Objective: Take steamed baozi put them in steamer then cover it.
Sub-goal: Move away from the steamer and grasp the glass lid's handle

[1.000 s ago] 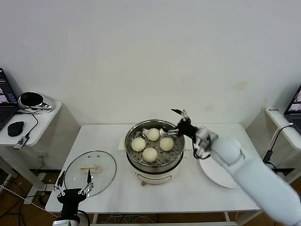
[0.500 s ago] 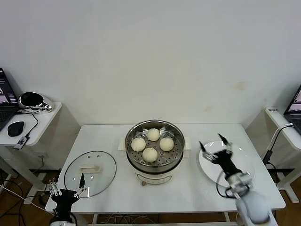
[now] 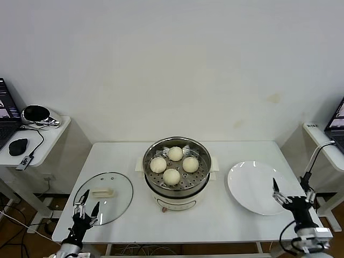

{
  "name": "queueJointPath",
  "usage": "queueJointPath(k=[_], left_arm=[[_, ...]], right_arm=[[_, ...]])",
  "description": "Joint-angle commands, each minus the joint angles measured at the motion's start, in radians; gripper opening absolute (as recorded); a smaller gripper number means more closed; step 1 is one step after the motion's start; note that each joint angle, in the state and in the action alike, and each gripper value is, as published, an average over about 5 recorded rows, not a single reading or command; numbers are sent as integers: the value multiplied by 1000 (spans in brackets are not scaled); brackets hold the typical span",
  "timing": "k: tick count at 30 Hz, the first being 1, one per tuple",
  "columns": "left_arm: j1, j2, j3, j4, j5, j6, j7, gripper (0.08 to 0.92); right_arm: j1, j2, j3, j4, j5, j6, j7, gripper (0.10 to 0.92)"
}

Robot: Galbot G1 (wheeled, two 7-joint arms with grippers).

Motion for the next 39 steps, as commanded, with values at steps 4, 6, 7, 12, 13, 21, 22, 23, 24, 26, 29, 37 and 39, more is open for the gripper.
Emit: queueJointPath(k=[4,6,7,12,13,21,22,23,24,26,29,37,39], left_arm=[[-227,66,66,225,189,-9,13,823],[-246,72,73,243,181,-9,12,823],[-257,74,77,253,177,-10,12,823],[-302,80,106,304,168,-11,12,823],[-310,80,112,312,167,-12,13,823],[-371,72,151,374,161,-14,12,823],[-377,71,152,380,161,-14,10,823],[-381,71,153,382,159,-14,9,823],[-383,71,153,381,157,-14,9,823],[-385,72,153,374,152,-14,10,823],[-385,76,156,366,145,-13,13,823],[-406,73,166,394,135,-16,15,823],[-410,71,168,403,132,-17,16,816]], right_arm=[[-73,60,104,19,-2,7,19,823],[-72,63,103,17,-5,7,17,823],[-71,65,102,16,-7,7,17,823],[-65,67,100,8,-13,7,15,823],[-64,68,100,6,-15,7,15,823],[-63,71,97,-7,-38,9,10,823],[-63,71,97,-8,-40,9,9,823],[-63,72,96,-8,-42,9,9,823],[-64,72,94,-9,-45,9,8,823],[-65,73,92,-12,-48,11,7,823],[-64,74,88,-20,-53,14,6,823],[-61,78,72,-30,-61,17,3,823],[-61,80,69,-32,-62,18,3,823]])
